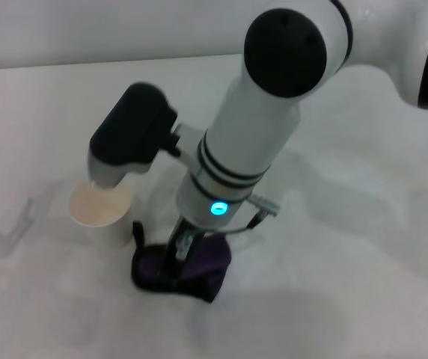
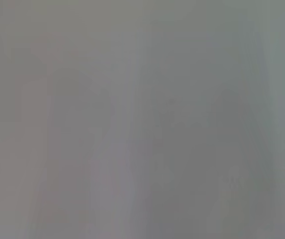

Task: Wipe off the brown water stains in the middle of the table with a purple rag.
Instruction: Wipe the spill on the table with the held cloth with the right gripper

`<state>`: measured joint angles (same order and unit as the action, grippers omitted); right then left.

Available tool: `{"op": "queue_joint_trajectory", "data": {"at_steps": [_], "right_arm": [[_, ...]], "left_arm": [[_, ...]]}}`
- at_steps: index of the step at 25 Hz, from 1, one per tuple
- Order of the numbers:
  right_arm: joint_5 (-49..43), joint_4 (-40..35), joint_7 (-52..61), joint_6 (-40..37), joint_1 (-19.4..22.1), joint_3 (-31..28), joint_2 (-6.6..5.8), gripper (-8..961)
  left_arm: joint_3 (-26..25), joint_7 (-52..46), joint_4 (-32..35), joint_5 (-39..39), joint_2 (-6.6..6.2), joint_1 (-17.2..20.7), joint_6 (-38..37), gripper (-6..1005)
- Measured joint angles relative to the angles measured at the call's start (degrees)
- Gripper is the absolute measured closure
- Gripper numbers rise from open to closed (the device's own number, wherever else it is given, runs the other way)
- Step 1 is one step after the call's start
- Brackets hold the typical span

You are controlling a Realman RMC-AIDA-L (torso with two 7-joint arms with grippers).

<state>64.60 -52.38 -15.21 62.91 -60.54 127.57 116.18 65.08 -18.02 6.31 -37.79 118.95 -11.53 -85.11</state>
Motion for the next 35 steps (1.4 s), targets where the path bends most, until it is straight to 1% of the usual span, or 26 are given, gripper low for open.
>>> {"op": "queue_joint_trajectory", "data": {"at_steps": [5,9,13,14,15,20,26,28,31,33,34,35], "right_arm": [[6.7,-0.5,-3.8,-0.8,0.5,2.4,0.01,858],[7.1,-0.7,-4.5,-0.9,1.0,2.4,0.01,856],[3.2,0.9,-3.7,-1.0,1.0,0.2,0.02,854],[-0.7,2.0,-3.2,-0.8,1.1,-2.2,0.00,854],[-0.7,2.0,-3.2,-0.8,1.1,-2.2,0.00,853],[-10.7,6.3,-1.6,-0.5,1.2,-7.8,0.00,851],[-18.0,9.6,-1.4,-1.4,1.0,-12.7,0.01,848],[-18.4,10.1,-1.4,-1.5,0.9,-13.0,0.01,847],[-17.2,8.6,-1.7,-0.4,1.4,-12.6,0.01,845],[-15.0,6.6,-2.4,0.8,2.2,-11.9,0.01,844],[-12.2,4.5,-3.6,2.0,3.0,-11.6,0.01,844],[-12.2,4.5,-3.6,2.0,3.0,-11.6,0.01,843]], "left_arm": [[0.0,0.0,-0.1,0.0,0.03,0.1,-0.5,127],[0.0,0.0,-0.2,-0.1,-0.01,0.1,-0.6,127],[0.0,0.0,-0.4,-0.2,-0.04,0.2,-0.6,127],[0.0,0.1,-0.5,-0.2,-0.04,0.3,-0.6,127],[0.0,0.1,-0.5,-0.2,-0.04,0.3,-0.6,126],[0.0,0.1,-0.4,-0.3,-0.04,0.3,-0.5,127],[0.0,0.1,-0.1,-0.8,-0.04,-0.1,-0.5,127],[0.0,0.1,-0.1,-0.8,-0.04,-0.2,-0.5,127],[0.0,0.1,-0.1,-0.9,-0.04,-0.3,-0.6,127],[0.0,0.1,-0.1,-0.9,-0.04,-0.3,-0.6,126],[0.0,0.1,-0.1,-0.9,-0.04,-0.3,-0.6,126],[0.0,0.1,-0.1,-0.8,-0.04,-0.3,-0.6,126]]}}
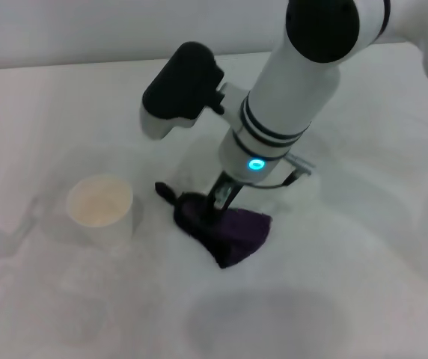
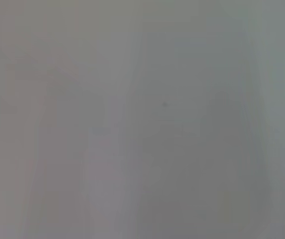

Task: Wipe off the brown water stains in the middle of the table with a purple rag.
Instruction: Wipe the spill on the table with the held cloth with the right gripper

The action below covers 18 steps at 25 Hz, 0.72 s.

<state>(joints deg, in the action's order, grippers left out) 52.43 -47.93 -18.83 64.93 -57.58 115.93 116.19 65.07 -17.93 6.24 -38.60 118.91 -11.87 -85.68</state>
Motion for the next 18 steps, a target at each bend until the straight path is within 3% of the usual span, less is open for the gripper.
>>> {"op": "queue_joint_trajectory", "data": {"at_steps": [6,18], "right_arm": [[1.7,-7.6,-1.4,1.7,4.2,-2.4,-0.40,840],[-7.5,-10.8,-7.7,4.5,13.9,-19.1,-0.85,834]], "left_arm": [[-0.3,0.0,0.0,0.4,-0.03,-0.1,0.3,126],[-0.5,0.0,-0.1,0.6,0.00,-1.2,1.8,127]]}}
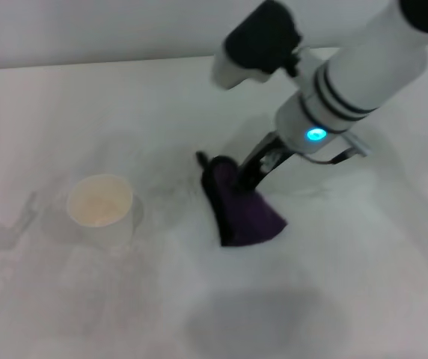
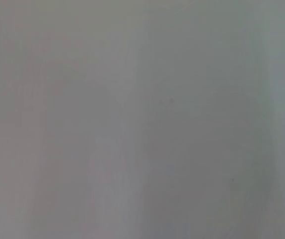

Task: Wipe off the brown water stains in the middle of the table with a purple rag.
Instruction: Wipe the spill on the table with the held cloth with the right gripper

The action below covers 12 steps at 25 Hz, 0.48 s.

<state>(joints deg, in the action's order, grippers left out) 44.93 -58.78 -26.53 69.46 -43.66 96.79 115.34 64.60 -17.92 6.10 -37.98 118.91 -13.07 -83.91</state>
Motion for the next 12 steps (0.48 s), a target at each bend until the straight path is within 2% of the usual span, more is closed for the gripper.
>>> {"op": "queue_joint_trajectory", "data": {"at_steps": [7,12], "right_arm": [[-6.9,-4.0,-4.1,1.3,6.5,-12.4,-0.24,831],[-7.9,-6.9,-7.6,2.2,11.2,-20.3,-0.41,828]], "left_arm": [[0.0,0.0,0.0,0.1,0.00,-0.6,0.4,127],[0.0,-0.1,0.0,0.1,0.00,-1.1,0.4,126]]}}
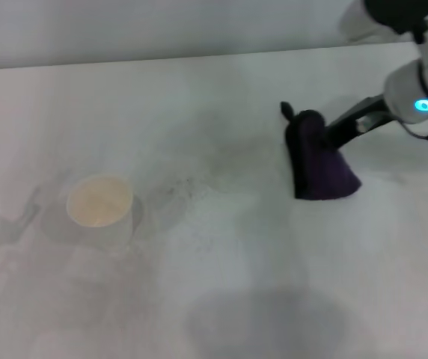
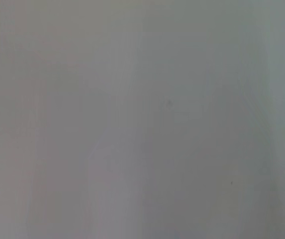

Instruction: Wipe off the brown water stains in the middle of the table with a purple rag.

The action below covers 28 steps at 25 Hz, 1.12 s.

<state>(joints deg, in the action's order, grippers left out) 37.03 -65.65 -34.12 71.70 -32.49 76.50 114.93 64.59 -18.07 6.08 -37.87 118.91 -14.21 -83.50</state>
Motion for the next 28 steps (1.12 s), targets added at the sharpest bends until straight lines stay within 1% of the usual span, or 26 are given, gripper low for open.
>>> {"op": "queue_joint_trajectory", "data": {"at_steps": [4,5,10,14,27,28], "right_arm": [[-1.5,-2.5,-1.4,0.3,3.2,-4.0,-0.16,826],[-1.5,-2.5,-1.4,0.3,3.2,-4.0,-0.16,826],[-1.6,-2.8,-3.9,0.4,4.8,-7.6,-0.06,823],[-1.4,-3.0,-5.9,0.7,5.5,-9.8,-0.11,821],[0.1,-3.3,-8.0,1.7,5.7,-15.3,-0.11,815],[0.9,-3.3,-8.6,2.0,5.8,-15.8,-0.10,792]], "left_arm": [[0.0,-0.2,0.1,0.0,0.00,-0.2,0.0,126],[0.0,-0.2,0.2,0.0,0.00,-0.2,0.0,126],[0.0,-0.3,0.1,0.0,0.00,-0.8,0.0,126],[0.0,-0.3,0.1,0.0,0.00,-0.8,0.0,126],[0.0,-0.4,0.1,0.0,0.00,-1.5,0.5,127],[0.0,-0.4,0.1,0.0,0.00,-1.6,0.6,126]]}}
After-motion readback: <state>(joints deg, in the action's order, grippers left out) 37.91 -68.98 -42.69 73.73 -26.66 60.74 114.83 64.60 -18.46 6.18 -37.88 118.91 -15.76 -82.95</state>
